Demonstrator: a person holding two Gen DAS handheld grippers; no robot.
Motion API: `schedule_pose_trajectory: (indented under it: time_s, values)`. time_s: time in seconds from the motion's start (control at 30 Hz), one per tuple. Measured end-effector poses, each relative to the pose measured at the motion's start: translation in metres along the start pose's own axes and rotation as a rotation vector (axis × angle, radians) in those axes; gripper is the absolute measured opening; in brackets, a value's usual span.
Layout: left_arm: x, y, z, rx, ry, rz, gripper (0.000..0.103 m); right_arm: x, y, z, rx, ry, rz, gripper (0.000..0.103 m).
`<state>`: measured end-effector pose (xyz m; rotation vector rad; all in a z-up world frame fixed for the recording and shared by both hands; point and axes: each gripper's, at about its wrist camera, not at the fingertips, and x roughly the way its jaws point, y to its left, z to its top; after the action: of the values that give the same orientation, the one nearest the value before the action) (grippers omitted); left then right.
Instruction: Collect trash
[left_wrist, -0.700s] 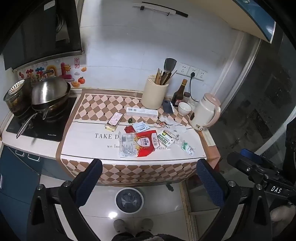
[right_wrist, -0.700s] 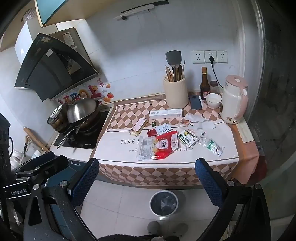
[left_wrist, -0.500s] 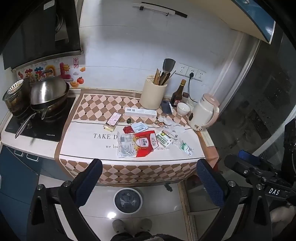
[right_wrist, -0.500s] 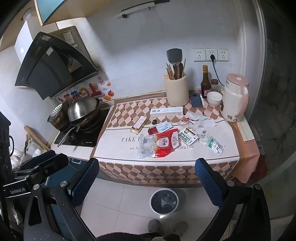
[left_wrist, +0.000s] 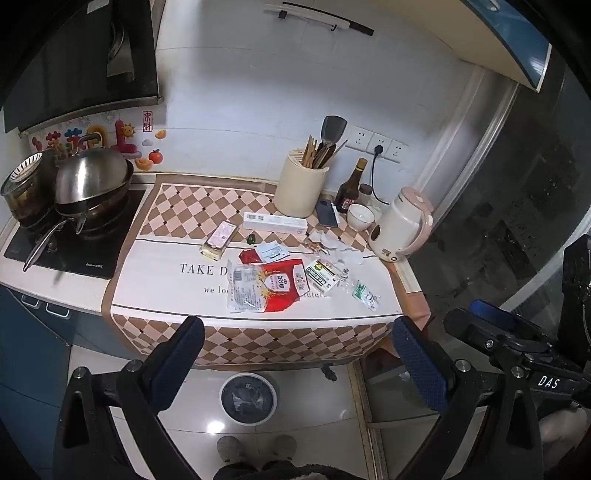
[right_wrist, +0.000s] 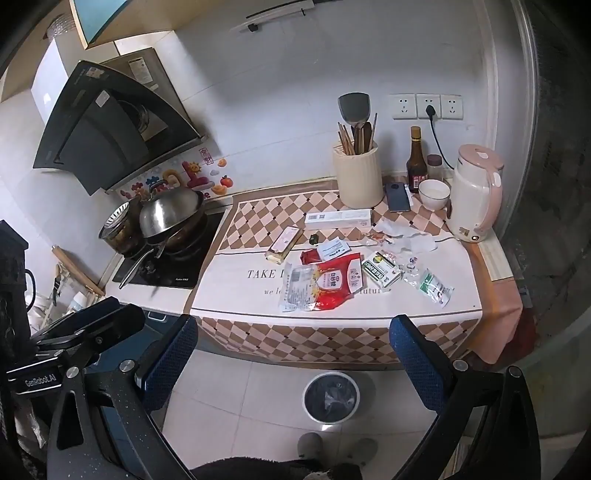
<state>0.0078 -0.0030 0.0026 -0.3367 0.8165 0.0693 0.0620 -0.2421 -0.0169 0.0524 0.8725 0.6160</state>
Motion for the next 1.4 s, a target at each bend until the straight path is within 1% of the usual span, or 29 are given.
schedule_pose_trajectory:
  time_s: [0.2, 0.37, 0.83, 1.4]
  values:
    - [0.000, 0.002, -0.002, -0.008, 0.001, -0.004, 0.103, -0.001, 0.002, -0.002, 0.001, 0.008, 0.012, 0.103]
    - [0.000, 0.005, -0.004, -0.010, 0.001, -0.005, 0.103, 0.001, -0.003, 0.004, 0.005, 0.018, 0.023, 0.103]
    - [0.000, 0.011, -0.004, -0.015, 0.000, -0.014, 0.103, 0.003, 0.002, 0.002, -0.004, 0.024, 0.031, 0.103]
    - [0.001, 0.006, -0.001, -0.019, 0.007, -0.028, 0.103, 0.006, 0.005, 0.006, -0.004, 0.031, 0.039, 0.103]
